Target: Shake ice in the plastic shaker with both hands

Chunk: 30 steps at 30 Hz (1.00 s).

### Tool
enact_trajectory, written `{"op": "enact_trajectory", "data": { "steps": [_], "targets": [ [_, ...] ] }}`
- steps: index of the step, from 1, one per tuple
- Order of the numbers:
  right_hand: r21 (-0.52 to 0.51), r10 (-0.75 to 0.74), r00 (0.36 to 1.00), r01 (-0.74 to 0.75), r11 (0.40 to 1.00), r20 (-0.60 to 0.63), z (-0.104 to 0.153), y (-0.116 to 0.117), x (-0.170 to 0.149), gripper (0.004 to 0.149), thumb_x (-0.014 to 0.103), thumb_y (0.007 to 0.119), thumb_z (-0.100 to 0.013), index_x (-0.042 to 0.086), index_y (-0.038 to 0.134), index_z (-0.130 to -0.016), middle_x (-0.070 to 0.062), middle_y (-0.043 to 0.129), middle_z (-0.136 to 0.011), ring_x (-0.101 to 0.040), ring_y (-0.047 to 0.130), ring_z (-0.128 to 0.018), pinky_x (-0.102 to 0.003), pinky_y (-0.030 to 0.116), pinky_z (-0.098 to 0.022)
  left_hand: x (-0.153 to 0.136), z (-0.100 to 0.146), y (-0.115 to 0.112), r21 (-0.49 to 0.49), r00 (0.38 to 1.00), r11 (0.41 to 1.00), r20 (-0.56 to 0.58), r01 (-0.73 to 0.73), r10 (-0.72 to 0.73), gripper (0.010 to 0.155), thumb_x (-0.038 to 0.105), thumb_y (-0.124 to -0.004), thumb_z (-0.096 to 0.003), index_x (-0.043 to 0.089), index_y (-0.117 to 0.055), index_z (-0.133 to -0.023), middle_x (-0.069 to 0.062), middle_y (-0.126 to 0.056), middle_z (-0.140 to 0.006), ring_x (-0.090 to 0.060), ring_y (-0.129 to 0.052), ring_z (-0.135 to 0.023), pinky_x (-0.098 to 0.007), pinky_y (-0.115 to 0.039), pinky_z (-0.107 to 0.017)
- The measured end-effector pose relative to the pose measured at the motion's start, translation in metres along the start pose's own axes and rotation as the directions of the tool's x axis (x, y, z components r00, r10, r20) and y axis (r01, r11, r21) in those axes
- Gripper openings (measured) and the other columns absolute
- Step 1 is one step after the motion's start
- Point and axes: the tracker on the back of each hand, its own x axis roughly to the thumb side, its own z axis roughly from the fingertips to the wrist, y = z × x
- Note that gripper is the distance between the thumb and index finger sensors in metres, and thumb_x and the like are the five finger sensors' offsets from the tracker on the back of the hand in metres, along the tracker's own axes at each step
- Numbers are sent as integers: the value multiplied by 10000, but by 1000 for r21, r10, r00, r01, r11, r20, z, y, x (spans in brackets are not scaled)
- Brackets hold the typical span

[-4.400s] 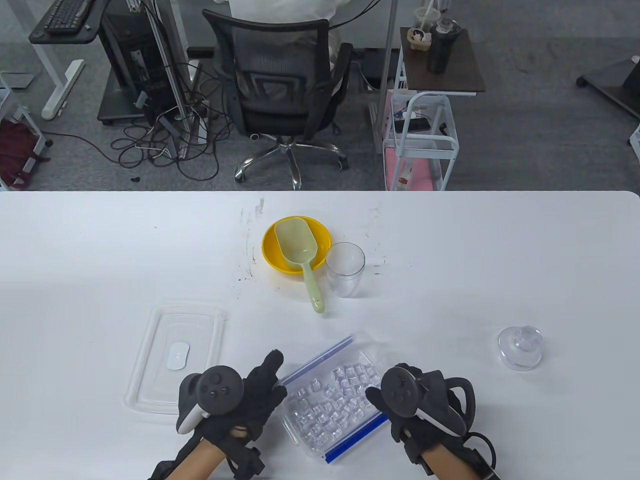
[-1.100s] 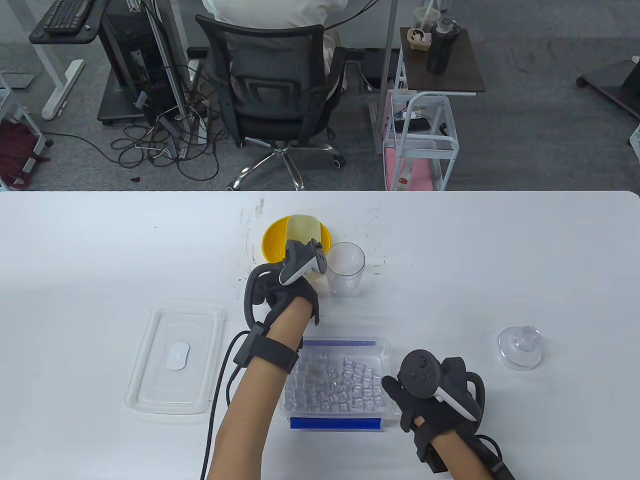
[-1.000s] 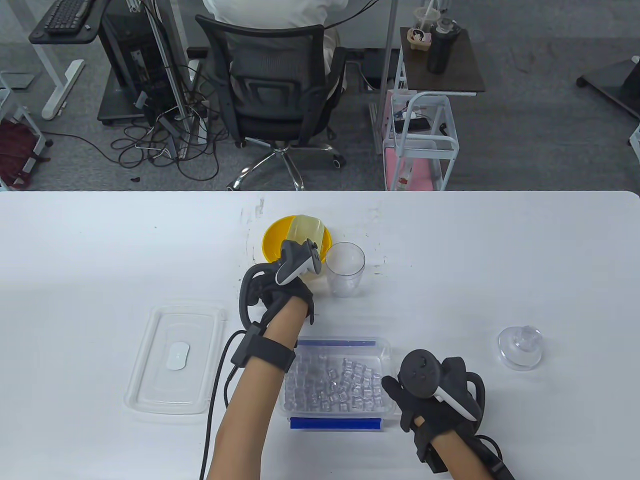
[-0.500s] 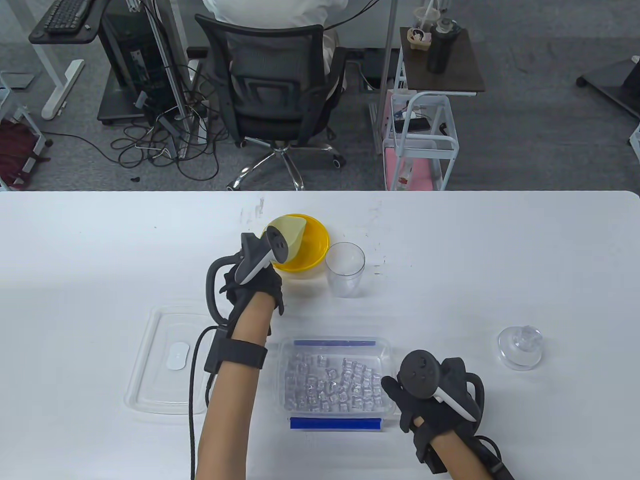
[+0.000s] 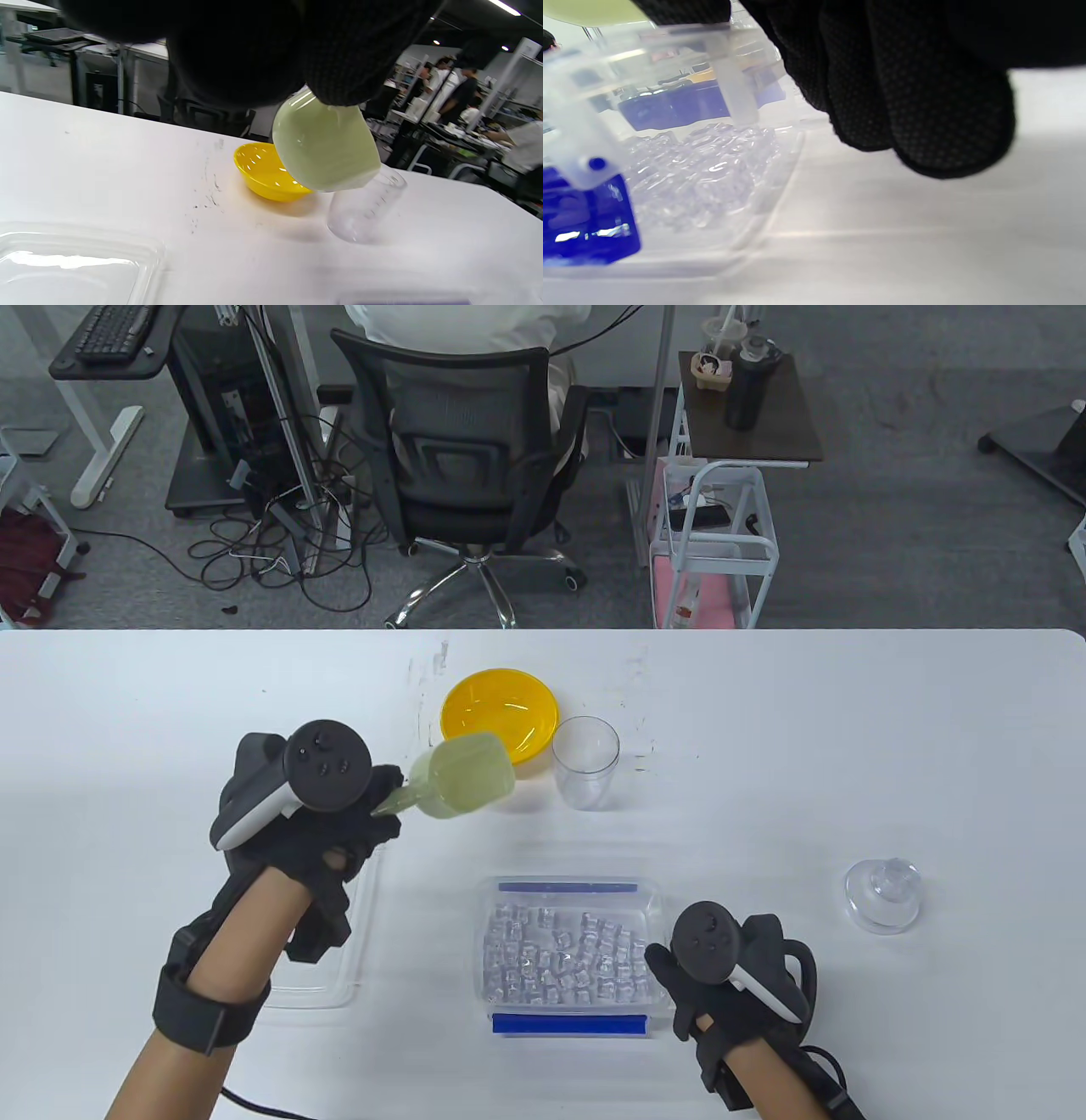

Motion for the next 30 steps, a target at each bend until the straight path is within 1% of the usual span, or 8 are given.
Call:
{"op": "enact_trajectory", "data": {
  "steps": [3,6,9,16,19,22,25,30],
  "targets": [
    [-3,1,1000,-1,1000,0,0,1,1,873,511,893,-187,-43,800,-855,-251,973,-560,-387,1017,-295,-376,878,-121,20,13,-15,-86,994,996,110,-9,18,601,293,-914,-420,145,-800,-991,-156,-961,-657,-168,-1012,-309,-266,-861,-195],
    [0,-8,1000,8,1000,3,0,1,1,867,500,897,-193,-51,796,-854,-250,972,-562,-385,1017,-297,-375,878,-122,42,15,-37,-228,985,963,131,141,-113,593,321,-916,-417,159,-817,-979,-130,-967,-617,-138,-994,-265,-237,-847,-164],
    [0,-14,1000,14,1000,7,0,2,1,862,492,896,-198,-58,791,-853,-251,972,-561,-384,1018,-295,-374,878,-121,67,13,-50,-225,954,937,200,268,-225,578,381,-929,-407,160,-866,-938,-94,-998,-536,-81,-985,-176,-192,-840,-93],
    [12,-41,999,41,999,3,0,3,0,861,488,896,-200,-64,786,-852,-254,970,-562,-386,1017,-294,-377,878,-120,97,-10,-62,-252,913,883,209,396,-350,579,397,-933,-395,171,-875,-925,-86,-997,-516,-86,-977,-165,-203,-835,-87],
    [19,-51,999,51,999,10,-1,3,0,850,472,897,-210,-81,781,-845,-253,971,-559,-386,1017,-290,-374,878,-117,104,-23,-74,-318,921,870,230,378,-315,581,400,-925,-401,170,-861,-931,-85,-991,-513,-81,-971,-159,-202,-832,-83],
    [25,-61,998,60,998,12,-1,4,0,844,466,896,-215,-87,777,-842,-253,971,-556,-386,1017,-288,-373,878,-116,107,-30,-81,-294,921,883,251,365,-297,584,408,-914,-400,172,-854,-931,-78,-987,-514,-79,-971,-161,-203,-834,-83],
    [29,-68,998,68,997,12,-1,4,-1,840,459,898,-218,-93,775,-838,-255,971,-555,-383,1018,-286,-373,878,-114,97,-35,-91,-339,946,892,229,298,-229,584,419,-897,-408,181,-846,-938,-67,-976,-524,-76,-968,-178,-206,-836,-98],
    [35,-66,998,66,997,13,-1,4,0,834,451,898,-223,-103,772,-834,-256,970,-553,-387,1017,-285,-374,877,-113,57,-43,-116,-381,980,924,189,17,60,586,421,-891,-421,177,-840,-951,-72,-968,-530,-81,-967,-191,-210,-838,-109]
  ]
}}
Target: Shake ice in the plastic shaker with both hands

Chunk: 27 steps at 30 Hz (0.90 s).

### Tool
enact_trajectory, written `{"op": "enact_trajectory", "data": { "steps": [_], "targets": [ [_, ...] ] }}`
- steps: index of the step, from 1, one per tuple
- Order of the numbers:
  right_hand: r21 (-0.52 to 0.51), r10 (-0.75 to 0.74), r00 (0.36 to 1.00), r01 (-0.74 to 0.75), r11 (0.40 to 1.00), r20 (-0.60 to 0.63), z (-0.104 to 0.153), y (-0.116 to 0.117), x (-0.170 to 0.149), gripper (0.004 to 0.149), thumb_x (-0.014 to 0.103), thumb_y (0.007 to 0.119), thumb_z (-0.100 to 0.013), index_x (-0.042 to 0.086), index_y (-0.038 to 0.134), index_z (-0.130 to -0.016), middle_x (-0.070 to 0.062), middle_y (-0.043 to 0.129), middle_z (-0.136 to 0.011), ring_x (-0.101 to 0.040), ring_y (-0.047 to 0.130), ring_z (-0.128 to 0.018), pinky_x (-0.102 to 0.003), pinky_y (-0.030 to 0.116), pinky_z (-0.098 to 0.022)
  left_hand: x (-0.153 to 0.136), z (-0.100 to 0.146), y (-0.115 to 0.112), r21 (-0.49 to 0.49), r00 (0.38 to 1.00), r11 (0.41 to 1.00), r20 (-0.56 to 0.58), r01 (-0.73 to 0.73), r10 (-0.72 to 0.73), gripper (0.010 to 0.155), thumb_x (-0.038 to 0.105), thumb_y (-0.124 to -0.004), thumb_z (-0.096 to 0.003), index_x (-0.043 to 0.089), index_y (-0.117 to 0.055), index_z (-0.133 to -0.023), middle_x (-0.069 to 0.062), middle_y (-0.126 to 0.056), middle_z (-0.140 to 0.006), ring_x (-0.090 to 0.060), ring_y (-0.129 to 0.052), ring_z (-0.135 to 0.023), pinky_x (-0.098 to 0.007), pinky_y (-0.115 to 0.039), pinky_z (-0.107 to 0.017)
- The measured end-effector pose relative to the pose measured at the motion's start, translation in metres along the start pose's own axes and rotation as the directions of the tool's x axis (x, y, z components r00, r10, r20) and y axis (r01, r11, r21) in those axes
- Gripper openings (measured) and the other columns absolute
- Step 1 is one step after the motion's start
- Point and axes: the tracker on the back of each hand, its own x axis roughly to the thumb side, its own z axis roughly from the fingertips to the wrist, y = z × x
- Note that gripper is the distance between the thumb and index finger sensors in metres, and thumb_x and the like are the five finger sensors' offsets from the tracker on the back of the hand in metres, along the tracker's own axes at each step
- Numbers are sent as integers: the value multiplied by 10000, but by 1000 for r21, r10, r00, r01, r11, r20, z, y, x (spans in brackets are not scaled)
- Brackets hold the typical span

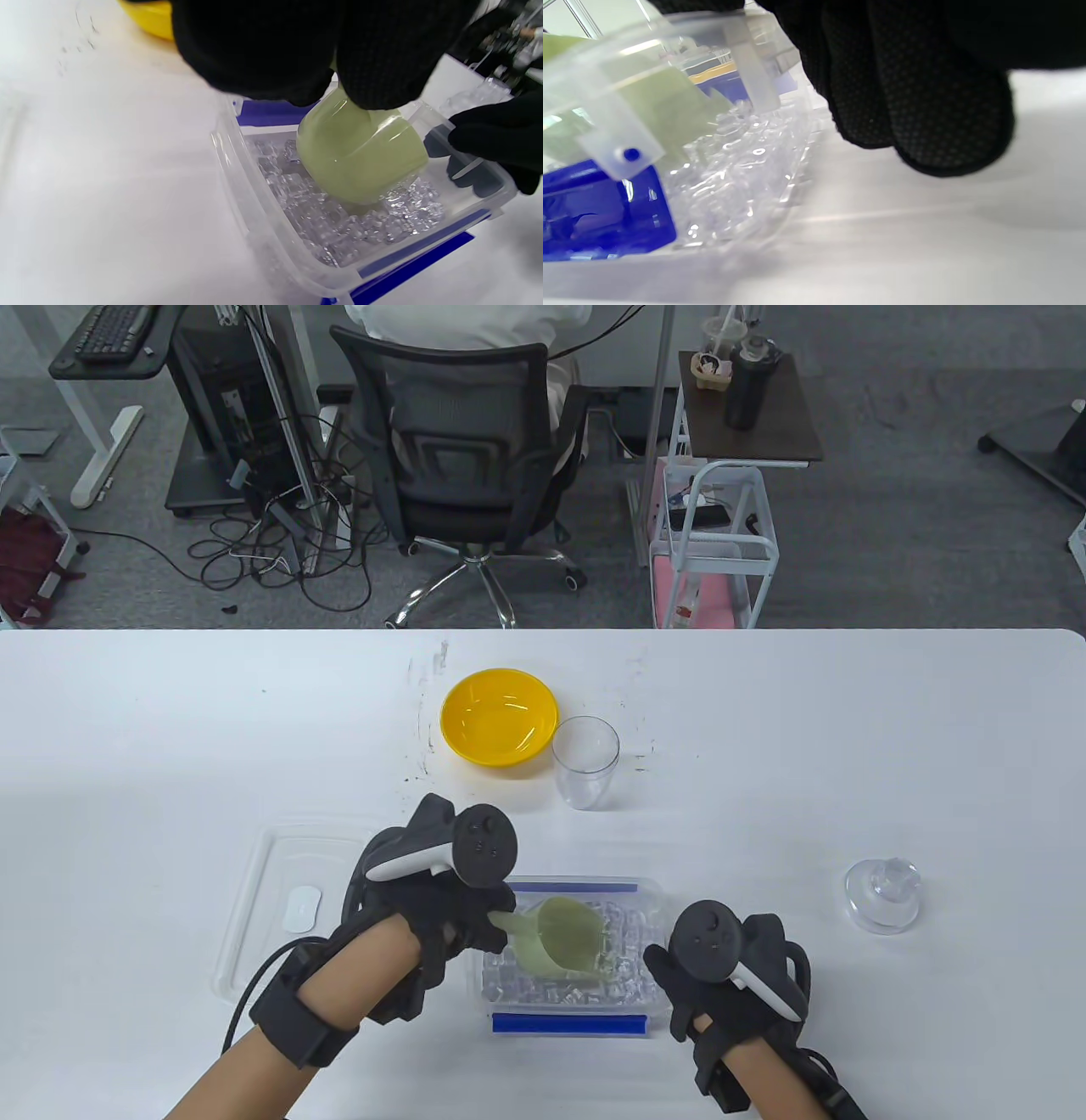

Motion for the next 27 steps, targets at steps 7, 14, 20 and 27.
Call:
{"op": "enact_trajectory", "data": {
  "steps": [7,14,20,27],
  "targets": [
    [17,-18,1000,18,1000,-3,-1,0,-1,829,444,902,-227,-113,769,-827,-260,969,-553,-388,1016,-285,-376,877,-113,-14,0,-18,143,994,987,87,-74,62,573,457,-898,-410,171,-890,-907,-44,-977,-478,-56,-959,-150,-188,-832,-79],
    [26,-46,999,46,999,6,-2,0,-4,829,440,901,-225,-123,766,-818,-263,967,-551,-390,1015,-282,-375,877,-112,-24,-7,-43,246,980,962,184,-120,75,563,501,-885,-422,199,-904,-897,-20,-974,-447,-23,-950,-145,-159,-829,-79],
    [36,-60,998,60,998,4,-3,0,-5,835,444,898,-222,-124,763,-819,-265,966,-553,-392,1014,-284,-376,877,-114,-25,-8,-50,265,974,953,209,-147,92,562,484,-888,-418,184,-900,-892,-31,-967,-435,-24,-939,-129,-163,-824,-62],
    [60,-81,997,81,995,4,-4,2,-7,876,495,819,-207,-110,754,-837,-267,961,-564,-399,1010,-293,-382,876,-121,-44,-8,-53,197,922,920,266,-339,283,568,470,-881,-426,154,-898,-899,-34,-974,-471,-34,-953,-145,-167,-831,-76]
  ]
}}
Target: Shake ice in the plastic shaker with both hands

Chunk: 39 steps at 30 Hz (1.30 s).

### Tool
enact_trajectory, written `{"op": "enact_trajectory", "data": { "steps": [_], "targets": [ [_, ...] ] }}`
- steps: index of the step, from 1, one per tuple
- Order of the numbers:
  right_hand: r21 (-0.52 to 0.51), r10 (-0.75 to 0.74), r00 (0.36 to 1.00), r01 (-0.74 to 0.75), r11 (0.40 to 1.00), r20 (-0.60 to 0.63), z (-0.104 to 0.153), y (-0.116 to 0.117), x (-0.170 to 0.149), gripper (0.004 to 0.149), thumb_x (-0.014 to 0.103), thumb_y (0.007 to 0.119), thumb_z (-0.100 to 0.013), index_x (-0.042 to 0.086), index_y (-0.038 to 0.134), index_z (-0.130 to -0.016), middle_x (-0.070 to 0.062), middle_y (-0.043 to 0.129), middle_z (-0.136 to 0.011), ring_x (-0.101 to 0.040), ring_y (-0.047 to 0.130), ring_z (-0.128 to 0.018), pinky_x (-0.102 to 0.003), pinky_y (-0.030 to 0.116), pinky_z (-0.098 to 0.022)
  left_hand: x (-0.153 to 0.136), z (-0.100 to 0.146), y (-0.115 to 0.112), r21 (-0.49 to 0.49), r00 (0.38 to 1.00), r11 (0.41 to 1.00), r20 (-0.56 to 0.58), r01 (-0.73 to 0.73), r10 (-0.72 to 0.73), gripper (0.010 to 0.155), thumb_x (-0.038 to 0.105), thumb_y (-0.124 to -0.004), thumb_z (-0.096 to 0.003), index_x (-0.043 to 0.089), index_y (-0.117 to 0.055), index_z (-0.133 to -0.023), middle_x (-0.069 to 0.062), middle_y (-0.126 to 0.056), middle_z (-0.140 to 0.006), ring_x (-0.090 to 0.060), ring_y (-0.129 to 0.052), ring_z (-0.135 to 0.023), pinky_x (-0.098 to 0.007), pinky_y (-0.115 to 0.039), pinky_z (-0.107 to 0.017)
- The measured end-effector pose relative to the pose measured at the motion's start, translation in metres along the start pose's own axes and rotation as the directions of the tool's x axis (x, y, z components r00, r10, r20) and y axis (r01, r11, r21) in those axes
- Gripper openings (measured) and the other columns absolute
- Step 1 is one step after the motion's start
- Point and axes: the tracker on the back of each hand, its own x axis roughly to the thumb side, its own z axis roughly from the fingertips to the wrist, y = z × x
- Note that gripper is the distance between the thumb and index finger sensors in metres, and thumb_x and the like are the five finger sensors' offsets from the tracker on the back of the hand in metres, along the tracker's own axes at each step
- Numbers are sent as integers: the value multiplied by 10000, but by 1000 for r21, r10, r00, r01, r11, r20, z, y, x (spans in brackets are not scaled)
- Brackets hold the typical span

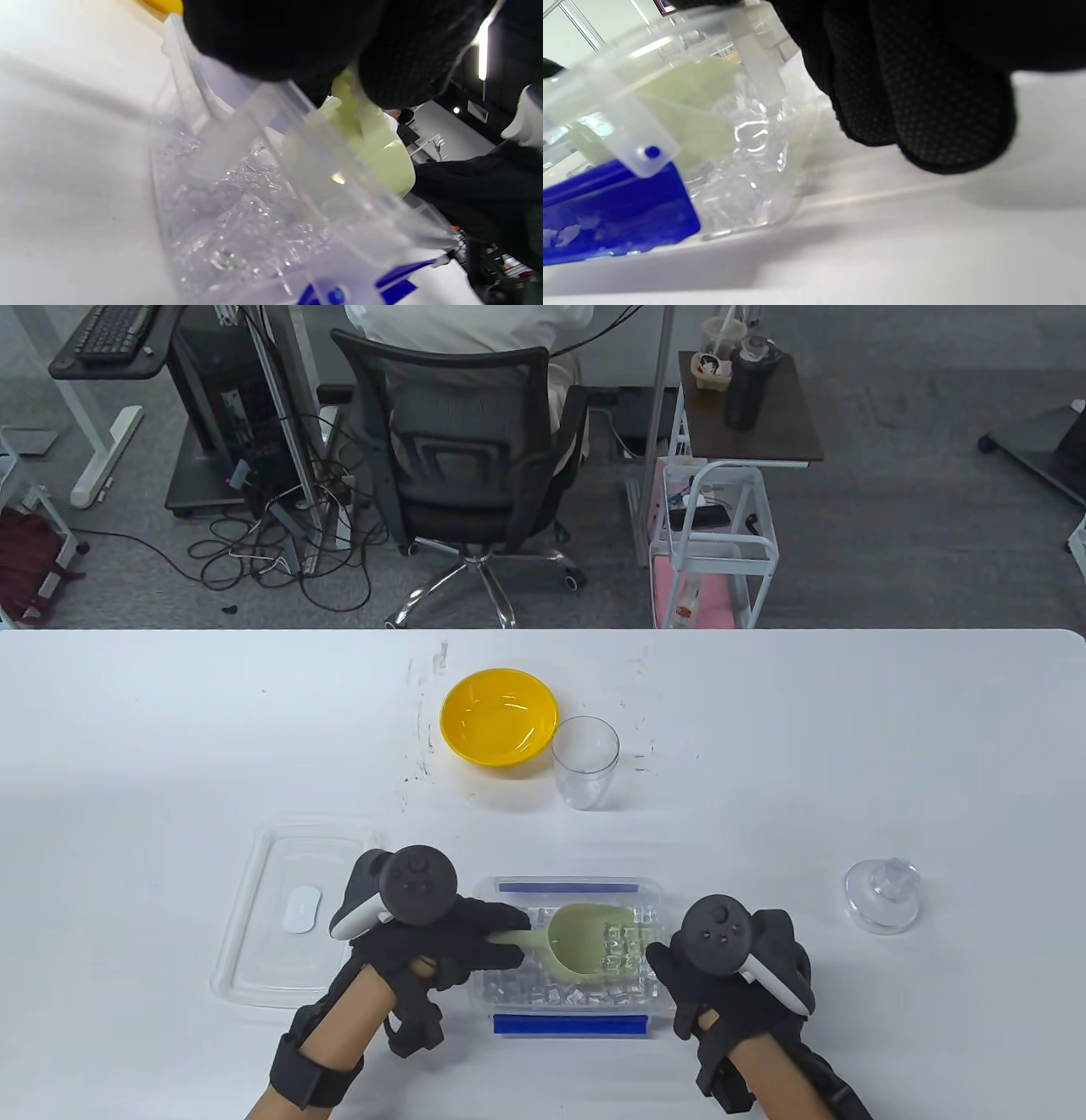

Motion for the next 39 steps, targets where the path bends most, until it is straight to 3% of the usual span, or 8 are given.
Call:
{"op": "enact_trajectory", "data": {
  "steps": [13,29,39],
  "targets": [
    [22,-44,999,44,999,3,-2,0,-3,902,522,786,-183,-98,762,-838,-269,962,-564,-403,1010,-293,-383,877,-120,-18,2,8,-14,991,992,40,-127,127,568,457,-892,-423,143,-900,-897,-12,-981,-509,-57,-969,-164,-175,-839,-93],
    [29,-68,998,67,997,8,-3,1,-5,909,529,783,-178,-96,761,-837,-268,961,-564,-402,1009,-294,-381,876,-120,-20,5,14,-14,988,989,45,-150,151,563,447,-898,-424,142,-900,-897,-2,-983,-531,-71,-976,-178,-181,-842,-106],
    [24,-74,997,74,997,0,-3,0,-7,906,526,785,-178,-95,763,-837,-270,961,-562,-404,1008,-292,-383,875,-119,-6,0,1,-35,994,995,59,-88,90,566,451,-892,-426,128,-897,-891,-26,-982,-508,-57,-969,-166,-165,-839,-96]
  ]
}}
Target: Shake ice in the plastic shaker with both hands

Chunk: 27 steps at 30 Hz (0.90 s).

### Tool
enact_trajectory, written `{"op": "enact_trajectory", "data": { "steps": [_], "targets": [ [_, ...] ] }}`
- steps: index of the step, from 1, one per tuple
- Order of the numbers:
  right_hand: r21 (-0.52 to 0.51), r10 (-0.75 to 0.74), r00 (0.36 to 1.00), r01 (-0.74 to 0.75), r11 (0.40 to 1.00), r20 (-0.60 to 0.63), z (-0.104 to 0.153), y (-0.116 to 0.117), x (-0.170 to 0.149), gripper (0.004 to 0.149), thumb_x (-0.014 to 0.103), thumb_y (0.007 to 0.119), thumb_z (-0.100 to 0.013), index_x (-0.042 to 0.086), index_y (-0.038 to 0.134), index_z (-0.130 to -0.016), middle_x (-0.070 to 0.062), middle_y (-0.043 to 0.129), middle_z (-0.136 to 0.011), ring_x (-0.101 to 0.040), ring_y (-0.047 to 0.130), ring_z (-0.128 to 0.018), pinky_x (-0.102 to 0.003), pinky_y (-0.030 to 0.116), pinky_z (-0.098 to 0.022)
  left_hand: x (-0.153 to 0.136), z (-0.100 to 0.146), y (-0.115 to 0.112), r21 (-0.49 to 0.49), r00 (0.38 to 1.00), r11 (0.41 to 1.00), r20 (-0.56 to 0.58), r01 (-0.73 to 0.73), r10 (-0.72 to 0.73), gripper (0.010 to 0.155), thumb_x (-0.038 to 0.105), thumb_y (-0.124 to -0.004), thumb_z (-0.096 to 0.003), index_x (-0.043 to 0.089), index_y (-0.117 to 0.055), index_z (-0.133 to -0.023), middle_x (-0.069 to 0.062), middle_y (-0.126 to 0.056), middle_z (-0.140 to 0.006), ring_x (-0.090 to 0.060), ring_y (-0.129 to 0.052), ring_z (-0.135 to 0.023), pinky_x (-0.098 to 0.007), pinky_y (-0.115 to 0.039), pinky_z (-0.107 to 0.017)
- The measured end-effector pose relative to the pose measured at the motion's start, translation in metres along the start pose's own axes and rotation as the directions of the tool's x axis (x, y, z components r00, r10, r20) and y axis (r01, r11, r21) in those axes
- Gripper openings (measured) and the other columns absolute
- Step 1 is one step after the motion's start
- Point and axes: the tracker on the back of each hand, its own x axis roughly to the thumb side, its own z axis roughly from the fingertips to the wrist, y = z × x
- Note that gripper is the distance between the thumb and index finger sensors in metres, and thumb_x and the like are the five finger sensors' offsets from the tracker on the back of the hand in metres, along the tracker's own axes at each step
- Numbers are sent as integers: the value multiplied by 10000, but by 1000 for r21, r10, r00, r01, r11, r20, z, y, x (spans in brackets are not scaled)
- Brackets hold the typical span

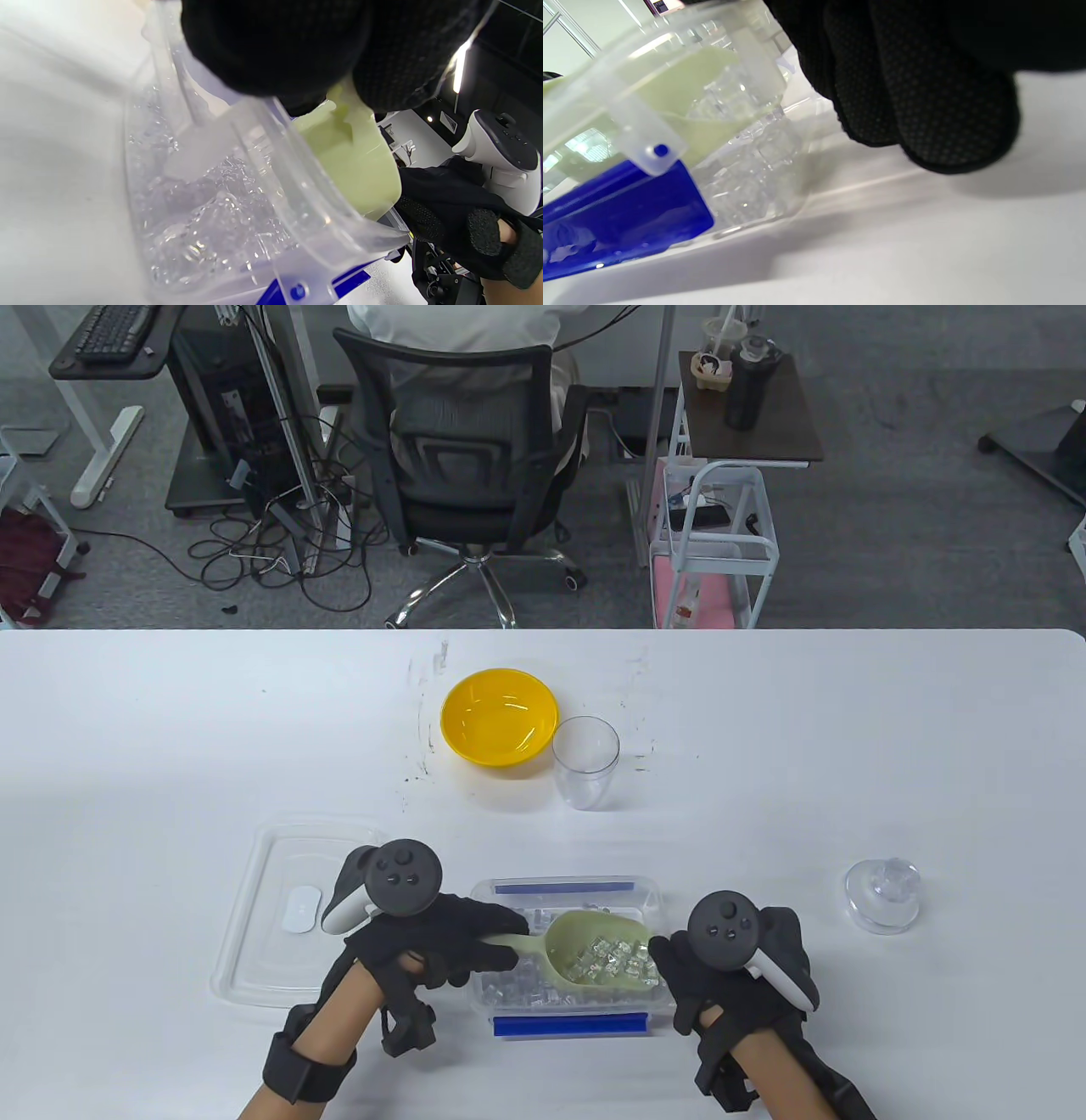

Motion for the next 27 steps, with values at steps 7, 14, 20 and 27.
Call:
{"op": "enact_trajectory", "data": {
  "steps": [7,14,20,27],
  "targets": [
    [2,-2,1000,2,1000,-1,0,0,0,910,532,782,-175,-91,763,-838,-268,961,-564,-402,1009,-292,-382,876,-120,-15,3,7,-1,993,993,-5,-116,116,566,447,-895,-426,124,-900,-891,-33,-981,-511,-62,-973,-173,-173,-841,-101],
    [6,-4,1000,4,1000,8,0,2,1,921,544,773,-169,-87,764,-839,-265,962,-564,-400,1009,-293,-379,877,-119,-24,5,11,-7,986,986,-19,-168,168,564,440,-898,-429,123,-898,-895,-3,-982,-533,-68,-976,-179,-175,-843,-108],
    [4,-5,1000,5,1000,8,-1,3,1,914,536,786,-171,-95,765,-832,-265,963,-558,-399,1010,-286,-378,876,-115,-14,2,4,-12,988,988,0,-151,151,564,439,-897,-428,118,-897,-892,-33,-978,-517,-70,-972,-175,-174,-842,-103],
    [9,-6,1000,6,1000,9,-1,3,1,912,537,770,-177,-97,760,-832,-263,962,-559,-396,1011,-286,-377,876,-115,-20,2,5,-7,986,986,-7,-168,168,566,440,-896,-430,117,-894,-895,-33,-978,-522,-68,-976,-182,-175,-845,-108]
  ]
}}
